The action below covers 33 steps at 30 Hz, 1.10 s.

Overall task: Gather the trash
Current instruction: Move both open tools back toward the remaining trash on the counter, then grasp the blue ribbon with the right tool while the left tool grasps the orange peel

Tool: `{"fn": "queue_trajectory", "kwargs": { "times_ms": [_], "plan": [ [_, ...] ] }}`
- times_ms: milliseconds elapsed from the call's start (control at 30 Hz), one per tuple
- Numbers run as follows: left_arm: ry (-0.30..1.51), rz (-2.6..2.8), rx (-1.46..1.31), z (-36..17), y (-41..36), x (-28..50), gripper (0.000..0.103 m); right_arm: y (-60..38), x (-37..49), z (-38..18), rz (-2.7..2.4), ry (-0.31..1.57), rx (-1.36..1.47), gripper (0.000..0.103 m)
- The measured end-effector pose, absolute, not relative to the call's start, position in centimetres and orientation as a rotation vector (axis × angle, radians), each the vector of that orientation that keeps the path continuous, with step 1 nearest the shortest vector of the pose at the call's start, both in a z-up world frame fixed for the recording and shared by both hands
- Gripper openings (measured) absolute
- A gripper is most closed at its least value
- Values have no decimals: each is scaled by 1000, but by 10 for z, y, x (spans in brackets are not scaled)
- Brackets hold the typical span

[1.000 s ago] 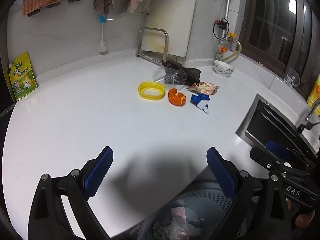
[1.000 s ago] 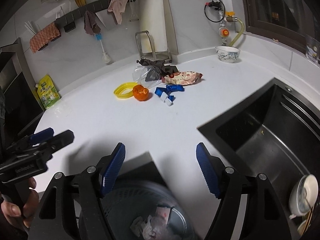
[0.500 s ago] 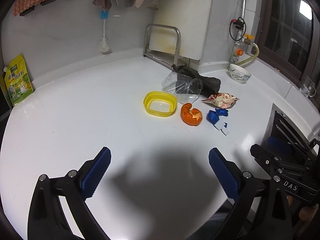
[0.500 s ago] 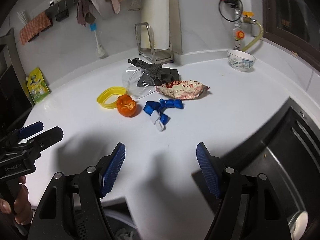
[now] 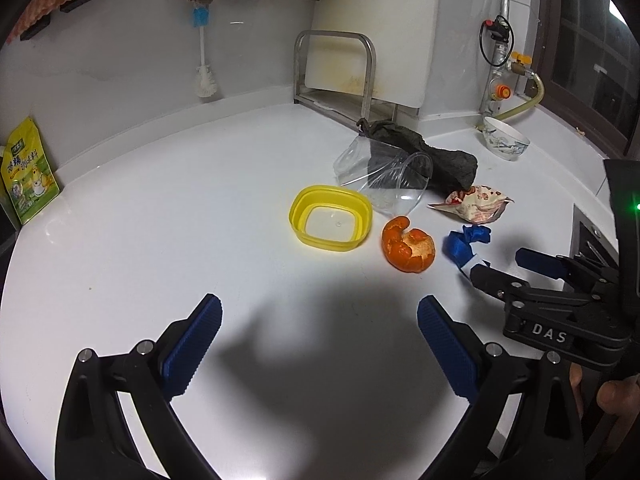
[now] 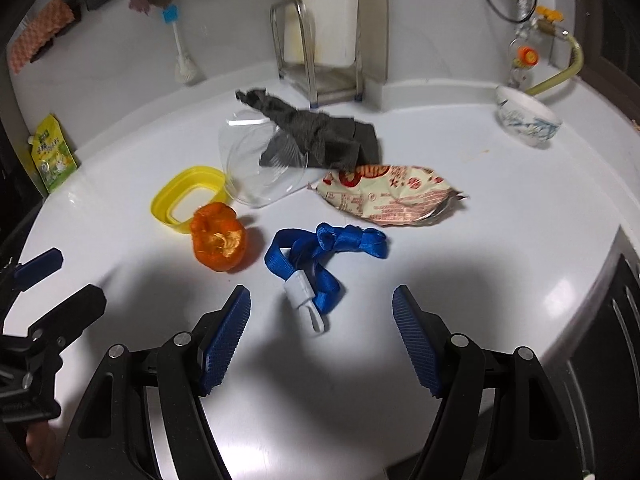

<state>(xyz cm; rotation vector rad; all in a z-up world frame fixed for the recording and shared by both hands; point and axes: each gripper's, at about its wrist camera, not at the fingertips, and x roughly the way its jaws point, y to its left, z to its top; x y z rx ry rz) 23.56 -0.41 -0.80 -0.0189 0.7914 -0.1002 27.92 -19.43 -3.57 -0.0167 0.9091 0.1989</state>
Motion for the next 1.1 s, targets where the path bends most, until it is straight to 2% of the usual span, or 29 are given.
{"fn": "queue_trajectory", "kwargs": {
  "times_ms": [400,600,667,700,767,1100],
  "plan": [
    [825,-106,-38,-16,-9,251,97,-197,301,-45,177,929,-15,68],
    [842,-105,-61,-19,-11,256,97,-188,307,-46,202,937,-55,41],
    [839,-104,-61,-19,-13,256,97,-185,306,-45,220,933,-64,18],
    [839,-103,-58,-19,-14,256,97,-184,305,-45,226,931,-66,14],
    [840,-103,-55,-19,-16,257,97,-186,303,-44,232,921,-57,10],
    [848,-93,-47,-22,-41,266,97,-227,281,-34,240,859,108,9]
  ]
}}
